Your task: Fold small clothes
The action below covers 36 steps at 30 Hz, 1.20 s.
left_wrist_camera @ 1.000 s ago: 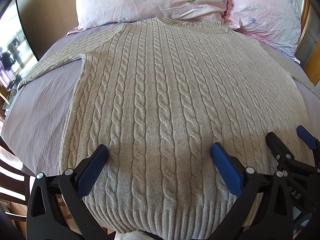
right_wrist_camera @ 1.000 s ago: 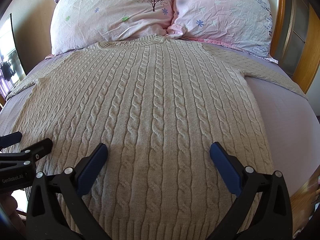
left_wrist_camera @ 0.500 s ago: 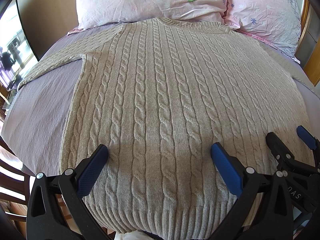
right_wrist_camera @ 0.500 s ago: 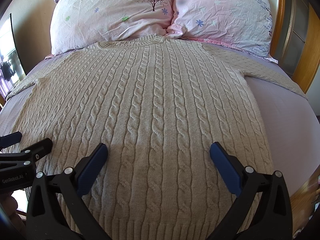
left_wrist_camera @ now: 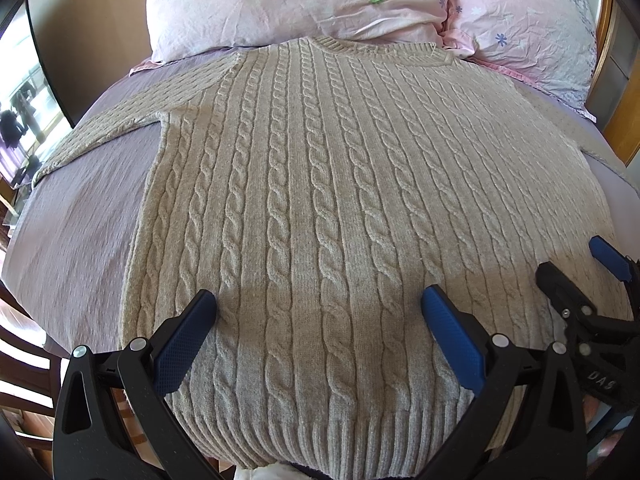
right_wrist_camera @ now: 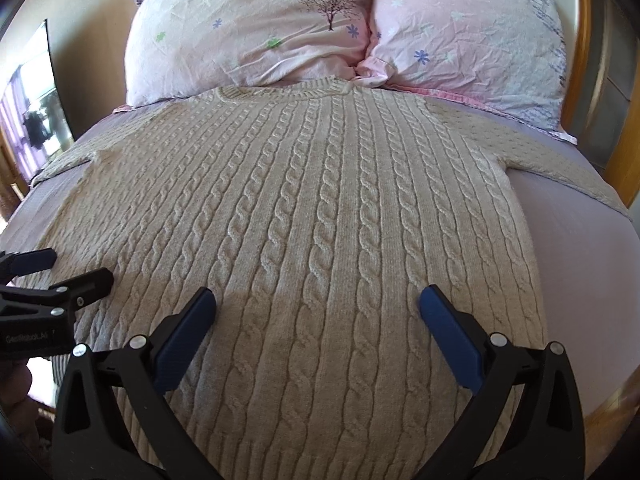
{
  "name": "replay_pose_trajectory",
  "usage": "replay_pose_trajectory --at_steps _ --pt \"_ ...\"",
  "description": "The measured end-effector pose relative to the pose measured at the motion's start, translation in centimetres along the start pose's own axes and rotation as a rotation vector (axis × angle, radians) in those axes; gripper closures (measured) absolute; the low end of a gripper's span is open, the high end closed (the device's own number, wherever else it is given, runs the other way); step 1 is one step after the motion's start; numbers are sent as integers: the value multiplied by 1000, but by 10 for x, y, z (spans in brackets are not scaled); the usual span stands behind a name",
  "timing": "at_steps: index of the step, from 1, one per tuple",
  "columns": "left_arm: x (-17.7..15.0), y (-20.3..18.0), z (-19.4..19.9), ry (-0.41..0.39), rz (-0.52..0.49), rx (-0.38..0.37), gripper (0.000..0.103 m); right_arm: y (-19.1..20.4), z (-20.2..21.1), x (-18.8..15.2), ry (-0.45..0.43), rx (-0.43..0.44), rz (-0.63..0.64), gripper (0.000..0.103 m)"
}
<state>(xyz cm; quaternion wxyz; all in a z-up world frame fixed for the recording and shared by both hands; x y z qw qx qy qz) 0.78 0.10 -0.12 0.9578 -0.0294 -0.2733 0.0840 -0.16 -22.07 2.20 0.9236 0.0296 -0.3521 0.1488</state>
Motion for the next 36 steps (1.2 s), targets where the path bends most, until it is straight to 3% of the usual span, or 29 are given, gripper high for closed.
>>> replay_pose_trajectory --at_steps 3,6,7,8,11,14,19,22,24,26,28,30,33,36 --pt "-4 -1 2 -27 -29 -17 1 -81 41 10 -145 40 -209 2" --pt "2 3 -1 -5 -53 -63 1 -192 67 9 -224 -132 -465 2" --pt "7 5 0 -4 -51 -102 1 -231 68 4 -223 -193 -552 6" --pt "12 8 2 -15 -43 -142 1 -268 67 -2 -214 -231 -640 19" --pt "30 17 10 -117 -22 -223 1 -360 49 -28 -172 -218 -920 43" --pt "49 26 14 -195 -9 -287 1 -419 31 -50 -129 -230 -1093 55" --pt "78 57 13 -230 86 -383 1 -464 11 -74 -126 -267 -1248 58" --pt "94 87 9 -222 189 -446 1 -477 4 -73 -144 -305 -1252 63" --pt "103 112 7 -223 262 -487 1 -486 -5 -67 -84 -361 -1209 97" --pt "112 145 5 -228 359 -483 1 -475 2 -46 -101 -451 -1113 96" --pt "121 180 1 -226 453 -419 1 -443 15 -2 -175 -513 -915 96" --pt "128 216 -5 -223 569 -353 1 -396 26 50 -263 -465 -732 96" --pt "138 265 -15 -211 723 -325 1 -298 34 126 -382 -325 -478 96" --pt "148 289 -19 -234 765 -275 1 -185 24 180 -452 -131 -248 96"
Point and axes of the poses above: each gripper's, at about its wrist camera, not at the fingertips, and z roughly against the way its jaws point, y to its left, x to its top, the point moved 1 cm from there along -z, roughly the way its jaws point, and after that the axes turned 14 degrees about z, right-handed, at the moved point
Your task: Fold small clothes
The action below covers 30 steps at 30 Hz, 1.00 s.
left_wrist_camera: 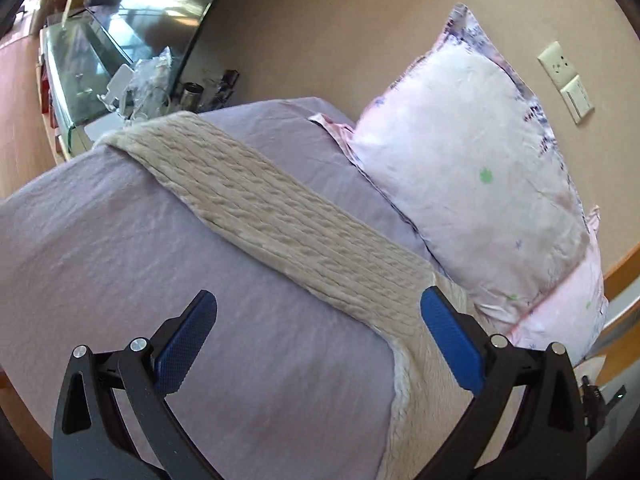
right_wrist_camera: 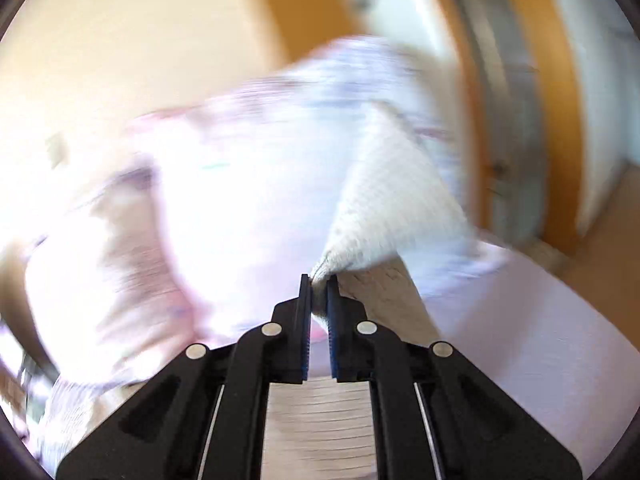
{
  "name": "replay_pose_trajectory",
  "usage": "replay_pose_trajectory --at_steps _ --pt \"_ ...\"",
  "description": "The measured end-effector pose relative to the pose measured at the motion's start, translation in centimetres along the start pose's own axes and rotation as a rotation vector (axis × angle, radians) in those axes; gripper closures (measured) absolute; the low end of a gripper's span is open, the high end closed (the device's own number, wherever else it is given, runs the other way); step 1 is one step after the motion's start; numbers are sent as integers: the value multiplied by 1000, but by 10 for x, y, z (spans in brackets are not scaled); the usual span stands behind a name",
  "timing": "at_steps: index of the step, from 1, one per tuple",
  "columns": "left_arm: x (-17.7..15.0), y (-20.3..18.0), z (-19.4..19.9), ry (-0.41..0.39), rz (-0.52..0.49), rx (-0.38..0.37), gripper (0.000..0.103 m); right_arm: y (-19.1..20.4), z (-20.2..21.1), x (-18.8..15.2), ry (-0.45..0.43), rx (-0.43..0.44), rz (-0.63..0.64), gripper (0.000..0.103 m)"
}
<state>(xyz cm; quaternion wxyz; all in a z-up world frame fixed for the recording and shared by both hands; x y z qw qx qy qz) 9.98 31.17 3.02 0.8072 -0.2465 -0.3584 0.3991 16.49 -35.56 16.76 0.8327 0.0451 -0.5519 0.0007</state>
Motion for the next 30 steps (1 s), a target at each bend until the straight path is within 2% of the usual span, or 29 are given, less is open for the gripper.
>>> replay_pose_trajectory --at_steps 2,3,5,6,7,8,9,11,13,17,19,20,21,23,25,27,30 --pt "9 6 1 -24 17 17 1 76 -15 -9 34 186 72 96" --pt "14 9 1 -37 39 29 1 111 -25 -19 83 277 109 96" --pt "23 17 0 -64 91 40 1 182 -52 -52 263 482 191 92" --pt "28 21 -3 -70 119 42 1 205 -59 -68 340 548 211 91" --pt "33 26 -5 -71 139 38 3 225 -58 -80 394 576 222 83" --pt "37 29 -9 -66 153 47 8 231 -55 -86 411 592 218 73" --pt "41 33 -13 -61 165 56 14 230 -44 -87 391 601 201 68" --pt "49 40 -23 -48 194 74 21 206 -20 -77 315 548 173 39" --pt "57 50 -29 -55 231 91 27 172 -11 -60 258 479 133 30" --pt "79 64 -30 -109 285 101 39 106 3 -47 234 381 63 27" --pt "89 72 -31 -123 314 111 48 75 -8 -43 205 324 40 26" --pt "94 74 -32 -126 322 123 57 61 -1 -43 184 300 23 23" --pt "97 76 -34 -126 333 145 75 49 1 -42 170 284 5 21" --pt "99 70 -35 -131 327 174 92 30 9 -43 157 264 -24 20" --pt "96 36 -31 -140 248 141 94 18 13 -44 153 251 -30 20" --pt "80 -22 -29 -135 101 57 95 13 15 -45 138 243 -26 20" --pt "14 -131 -33 -72 -201 -104 95 5 14 -45 115 255 -56 18"
Point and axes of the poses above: each gripper's, at about its wrist camera, not at the fingertips, and z roughly against the way its jaws point, y to its left, x to its top, the point moved 1 cm from there along -z, roughly the way its jaws point, and after that the axes turned 14 degrees about z, right-handed, at the moved point
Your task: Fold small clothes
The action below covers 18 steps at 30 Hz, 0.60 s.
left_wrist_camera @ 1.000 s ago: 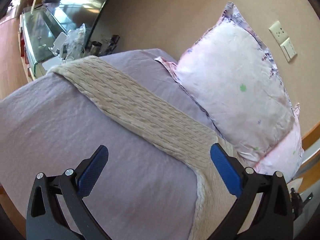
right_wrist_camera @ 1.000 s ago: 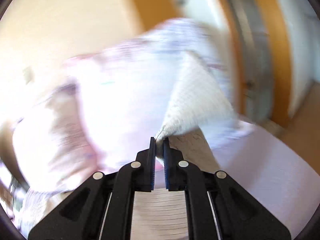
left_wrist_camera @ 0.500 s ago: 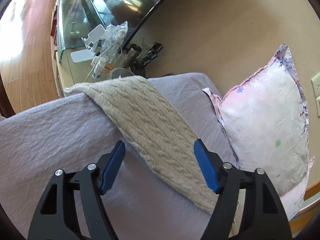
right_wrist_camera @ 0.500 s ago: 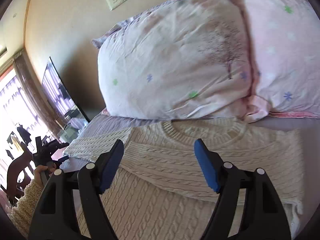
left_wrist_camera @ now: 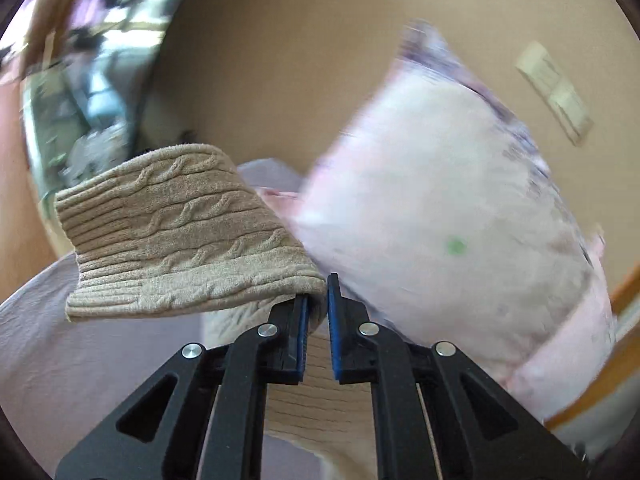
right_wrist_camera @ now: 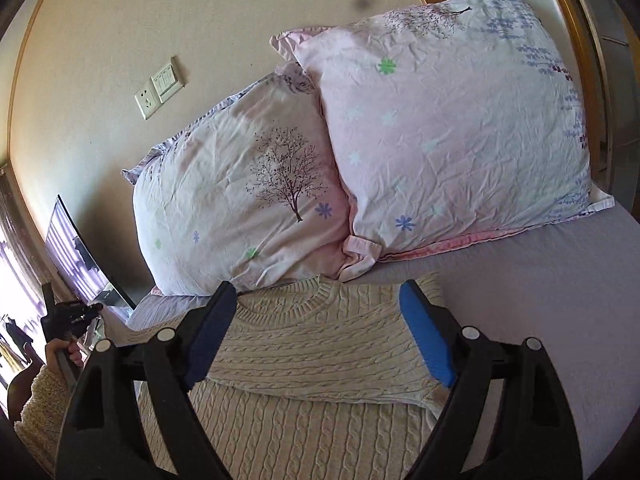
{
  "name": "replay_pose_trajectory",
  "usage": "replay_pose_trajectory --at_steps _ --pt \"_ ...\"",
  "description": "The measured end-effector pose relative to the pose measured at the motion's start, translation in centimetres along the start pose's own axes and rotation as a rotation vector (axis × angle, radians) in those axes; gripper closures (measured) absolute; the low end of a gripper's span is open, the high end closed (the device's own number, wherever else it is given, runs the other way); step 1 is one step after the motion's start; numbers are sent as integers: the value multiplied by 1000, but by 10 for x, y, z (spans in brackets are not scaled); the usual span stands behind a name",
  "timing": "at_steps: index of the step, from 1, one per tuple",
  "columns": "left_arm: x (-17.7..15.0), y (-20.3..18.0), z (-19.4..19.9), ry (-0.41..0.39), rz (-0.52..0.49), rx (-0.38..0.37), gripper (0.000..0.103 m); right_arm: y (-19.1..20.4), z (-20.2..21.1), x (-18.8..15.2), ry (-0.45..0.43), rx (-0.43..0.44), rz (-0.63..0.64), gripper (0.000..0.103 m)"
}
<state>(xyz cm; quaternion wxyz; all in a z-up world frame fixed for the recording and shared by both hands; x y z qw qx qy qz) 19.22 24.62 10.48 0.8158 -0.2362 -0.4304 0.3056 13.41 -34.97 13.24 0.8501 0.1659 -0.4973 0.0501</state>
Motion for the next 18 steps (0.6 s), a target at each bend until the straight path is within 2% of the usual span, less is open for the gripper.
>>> replay_pose_trajectory --at_steps 2,4,5,7,8,10,12,13,15,18 --pt "-60 -78 -13 103 -196 -130 95 -6 -10 -3 14 38 -46 15" --pt "-134 -139 -28 265 -369 -230 92 -15 -29 -11 64 83 -106 15" --pt "-171 -160 -37 352 -447 -258 86 -21 -41 -17 99 100 -143 15" --pt "-239 -183 -54 531 -591 -275 85 -33 -62 -29 176 123 -214 17" --pt "-260 -185 -58 584 -637 -270 85 -40 -70 -36 212 134 -248 25" --pt "-271 -173 -53 613 -650 -285 85 -53 -82 -47 279 133 -307 36" --pt "-256 -152 -41 584 -612 -281 83 -62 -90 -53 306 120 -338 39" --pt "-243 -138 -33 556 -584 -265 79 -64 -95 -55 317 109 -346 41" --pt "-215 -106 -19 490 -528 -210 57 -66 -107 -55 330 111 -372 46" --pt "-186 -57 5 418 -473 -104 56 -67 -133 -52 360 125 -430 55"
Point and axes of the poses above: each gripper's, at about its wrist camera, not at the fingertips, and z roughly against the way its jaws point, y to its left, x to its top, the point moved 1 cm from there along -z, roughly the way its jaws point, and after that the axes turned 14 degrees about z, right-handed, at the moved point
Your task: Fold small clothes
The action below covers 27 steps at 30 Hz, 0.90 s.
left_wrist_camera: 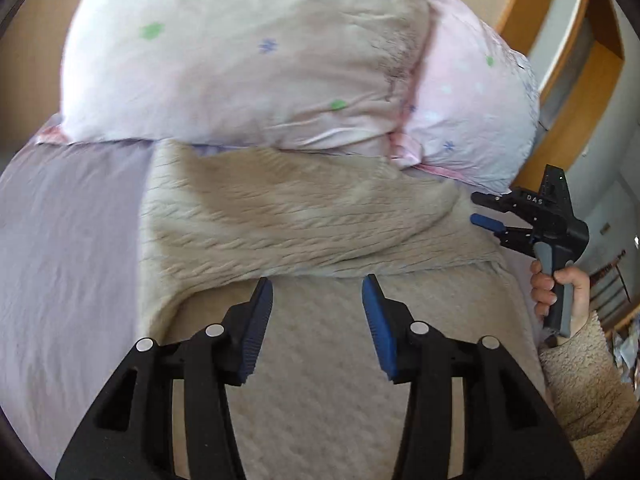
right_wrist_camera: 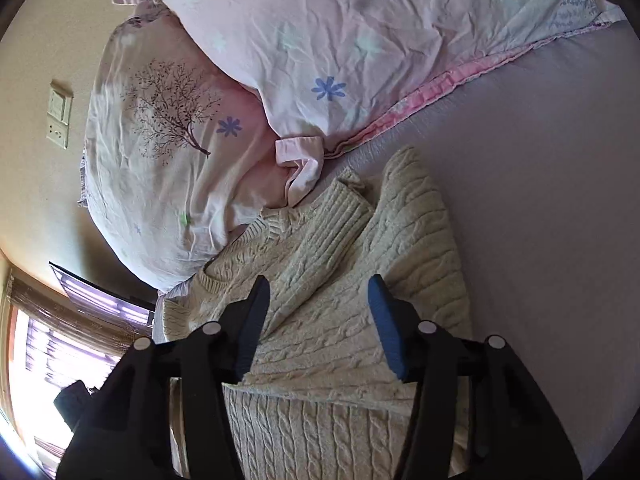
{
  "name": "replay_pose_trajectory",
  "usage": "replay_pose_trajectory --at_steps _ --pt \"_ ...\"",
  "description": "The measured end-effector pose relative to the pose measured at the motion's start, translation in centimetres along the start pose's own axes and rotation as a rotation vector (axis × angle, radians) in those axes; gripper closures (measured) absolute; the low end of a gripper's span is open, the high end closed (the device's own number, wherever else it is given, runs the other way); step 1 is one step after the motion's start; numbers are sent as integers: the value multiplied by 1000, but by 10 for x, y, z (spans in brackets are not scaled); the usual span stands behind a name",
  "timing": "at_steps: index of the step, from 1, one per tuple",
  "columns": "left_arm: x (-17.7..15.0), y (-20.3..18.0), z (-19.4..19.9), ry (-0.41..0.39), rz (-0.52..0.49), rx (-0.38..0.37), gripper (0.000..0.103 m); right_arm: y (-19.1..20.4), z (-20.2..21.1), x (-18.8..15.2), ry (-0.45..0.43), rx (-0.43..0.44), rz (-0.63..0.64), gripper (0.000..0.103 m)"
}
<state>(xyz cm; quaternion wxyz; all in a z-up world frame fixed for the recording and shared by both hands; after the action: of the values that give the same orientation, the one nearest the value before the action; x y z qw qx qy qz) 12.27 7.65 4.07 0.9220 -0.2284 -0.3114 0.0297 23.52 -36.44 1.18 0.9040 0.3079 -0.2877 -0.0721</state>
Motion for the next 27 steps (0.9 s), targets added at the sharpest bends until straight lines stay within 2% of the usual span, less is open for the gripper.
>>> replay_pose_trajectory --at_steps 3,4,5,6,8,10,13,15,18,19,20,21,24,27 --pt "-15 43 26 12 91 62 56 5 -28 9 36 -49 -22 59" --pt "-23 55 33 16 116 79 56 6 -36 11 39 -76 -29 66" --pt "-27 64 36 17 138 93 56 9 -40 12 27 -97 -24 81" --pt "-36 73 42 20 155 100 56 13 -42 13 8 -89 -5 91" --pt "-46 84 48 27 176 99 55 21 -31 11 -53 -85 14 94" --pt "-56 90 51 32 185 93 54 27 -7 1 -119 -75 13 95" --pt "-68 95 51 50 194 75 54 25 34 -27 -202 -130 -10 94" --pt "-74 94 52 40 180 60 54 18 49 -44 -197 -192 -24 93" --pt "-81 91 55 39 158 37 54 2 74 -71 -157 -233 -48 70" --pt "-85 90 57 41 158 21 54 1 84 -82 -152 -237 -41 57" --pt "-89 90 60 43 157 5 54 1 93 -93 -143 -241 -33 52" --pt "-94 90 62 47 160 -17 55 -3 102 -105 -128 -239 -28 52" --pt "-112 90 71 66 189 -106 63 -15 113 -139 -39 -149 -56 53" --pt "-129 92 78 78 229 -180 68 -19 122 -182 32 -7 -90 63"
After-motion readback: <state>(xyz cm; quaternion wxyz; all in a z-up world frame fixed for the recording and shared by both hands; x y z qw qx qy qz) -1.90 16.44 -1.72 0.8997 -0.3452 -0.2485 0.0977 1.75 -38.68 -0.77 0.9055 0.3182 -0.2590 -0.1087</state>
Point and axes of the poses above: each gripper's, at about its wrist camera, not at the fingertips, and z roughly against the way its jaws point, y to its left, x to its top, the point moved 1 cm from there along -z, roughly the way its jaws point, and after that the axes turned 14 degrees about z, right-handed, at the moved point
